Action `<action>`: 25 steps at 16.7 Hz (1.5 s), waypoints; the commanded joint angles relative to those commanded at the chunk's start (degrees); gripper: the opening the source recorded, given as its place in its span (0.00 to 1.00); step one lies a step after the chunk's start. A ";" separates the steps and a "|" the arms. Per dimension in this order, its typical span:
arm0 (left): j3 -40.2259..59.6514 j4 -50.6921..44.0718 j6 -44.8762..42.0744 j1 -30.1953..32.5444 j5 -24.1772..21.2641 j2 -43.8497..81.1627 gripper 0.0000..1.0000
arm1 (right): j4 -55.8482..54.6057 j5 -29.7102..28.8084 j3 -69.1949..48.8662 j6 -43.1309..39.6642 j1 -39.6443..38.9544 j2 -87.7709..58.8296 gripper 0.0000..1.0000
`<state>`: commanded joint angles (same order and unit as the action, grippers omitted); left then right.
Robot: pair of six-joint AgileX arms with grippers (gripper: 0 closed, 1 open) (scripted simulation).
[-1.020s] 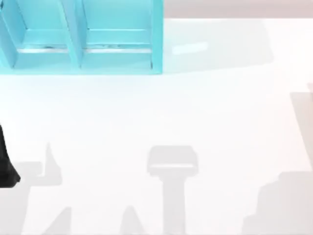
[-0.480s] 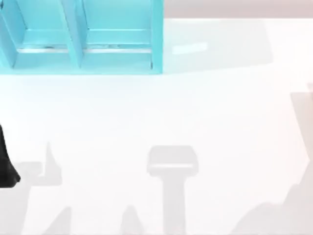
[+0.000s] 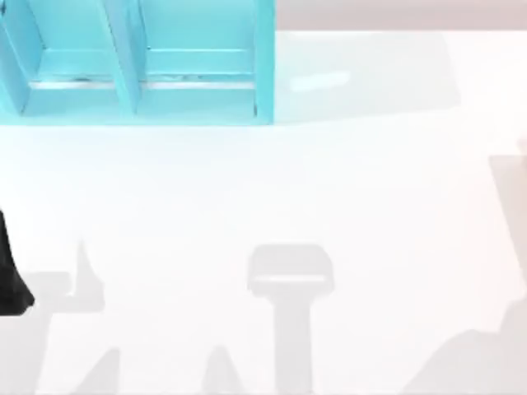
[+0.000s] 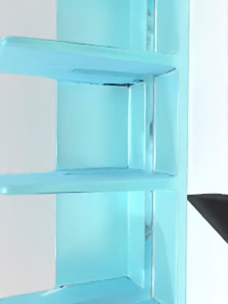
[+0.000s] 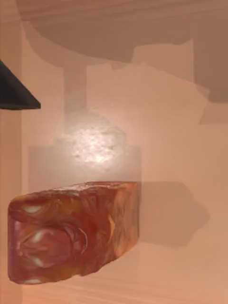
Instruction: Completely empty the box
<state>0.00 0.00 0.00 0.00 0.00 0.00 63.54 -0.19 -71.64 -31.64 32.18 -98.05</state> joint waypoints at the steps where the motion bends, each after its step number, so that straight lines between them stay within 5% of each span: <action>1: 0.00 0.00 0.00 0.00 0.00 0.00 1.00 | -2.12 -0.01 1.49 0.12 -0.13 -0.62 1.00; 13: 0.00 0.00 0.00 0.00 0.00 0.00 1.00 | -17.19 -0.01 11.94 -0.65 0.76 -5.24 1.00; 25: 0.00 0.00 0.00 0.00 0.00 0.00 1.00 | -17.19 -0.01 11.94 -0.65 0.76 -5.24 0.10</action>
<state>0.00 0.00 0.00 0.00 0.00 0.00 46.35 -0.20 -59.70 -32.29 32.94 -103.29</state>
